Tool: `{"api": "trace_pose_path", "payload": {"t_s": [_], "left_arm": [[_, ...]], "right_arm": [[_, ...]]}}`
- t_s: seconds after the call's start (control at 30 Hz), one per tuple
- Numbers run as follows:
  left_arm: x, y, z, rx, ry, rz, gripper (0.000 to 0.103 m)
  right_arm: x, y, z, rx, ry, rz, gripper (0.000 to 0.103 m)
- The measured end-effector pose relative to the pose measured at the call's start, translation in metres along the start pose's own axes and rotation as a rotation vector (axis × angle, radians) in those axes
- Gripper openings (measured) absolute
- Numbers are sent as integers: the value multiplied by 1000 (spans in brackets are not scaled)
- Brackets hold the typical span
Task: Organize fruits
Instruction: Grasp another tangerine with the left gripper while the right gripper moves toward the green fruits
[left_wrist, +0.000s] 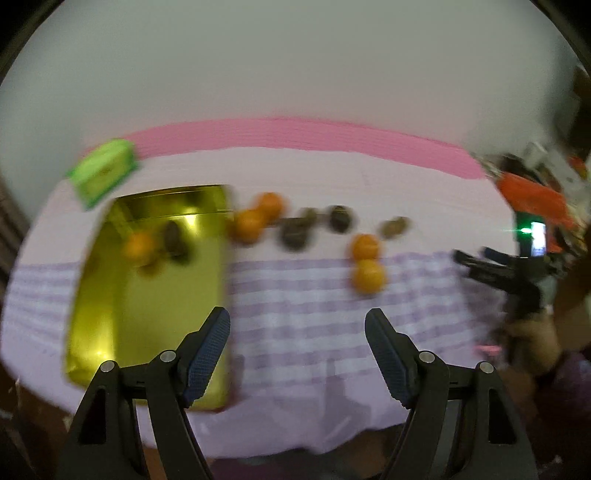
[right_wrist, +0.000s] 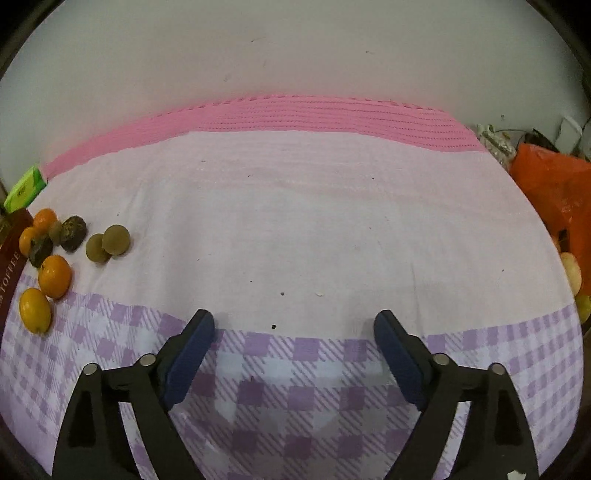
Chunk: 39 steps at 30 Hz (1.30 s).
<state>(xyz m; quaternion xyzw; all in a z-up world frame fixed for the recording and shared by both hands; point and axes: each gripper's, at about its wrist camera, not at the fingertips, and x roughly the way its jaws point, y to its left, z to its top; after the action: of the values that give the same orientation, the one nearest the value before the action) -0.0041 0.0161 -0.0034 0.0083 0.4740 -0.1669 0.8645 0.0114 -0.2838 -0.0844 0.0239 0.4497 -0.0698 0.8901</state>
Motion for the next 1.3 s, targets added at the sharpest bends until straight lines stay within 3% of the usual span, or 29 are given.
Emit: {"api": "trace_pose_path", "payload": {"t_s": [0.07, 0.17, 0.57, 0.6, 0.7, 0.73, 0.9, 0.97, 1.0, 1.17, 1.3], "left_arm": [[19, -14, 10, 19, 37, -45, 76], [52, -32, 22, 60, 92, -53, 76], [115, -56, 37, 72, 177, -65, 70], [117, -56, 37, 66, 180, -71, 67], [131, -58, 33, 80, 206, -77, 41], [133, -58, 31, 83, 204, -79, 41], [119, -61, 21, 86, 163, -48, 40], [101, -56, 20, 52, 140, -88, 40], [91, -52, 19, 43, 124, -91, 40], [48, -33, 18, 2, 85, -117, 40], [30, -22, 17, -36, 67, -117, 40]], "right_arm": [[0, 1, 0, -5, -5, 2, 95], [4, -2, 3, -17, 4, 14, 99], [8, -3, 0, -17, 9, 24, 103], [8, -3, -1, -17, 9, 24, 103], [8, -3, 0, -17, 9, 24, 103], [8, -3, 0, -17, 9, 24, 103], [6, -4, 0, -9, -2, 34, 100], [-2, -3, 3, 7, -25, 110, 84], [-9, 4, 10, -7, -31, 177, 83], [-29, 63, 40, -250, -84, 405, 82], [-5, 95, 58, -457, -36, 417, 81]]}}
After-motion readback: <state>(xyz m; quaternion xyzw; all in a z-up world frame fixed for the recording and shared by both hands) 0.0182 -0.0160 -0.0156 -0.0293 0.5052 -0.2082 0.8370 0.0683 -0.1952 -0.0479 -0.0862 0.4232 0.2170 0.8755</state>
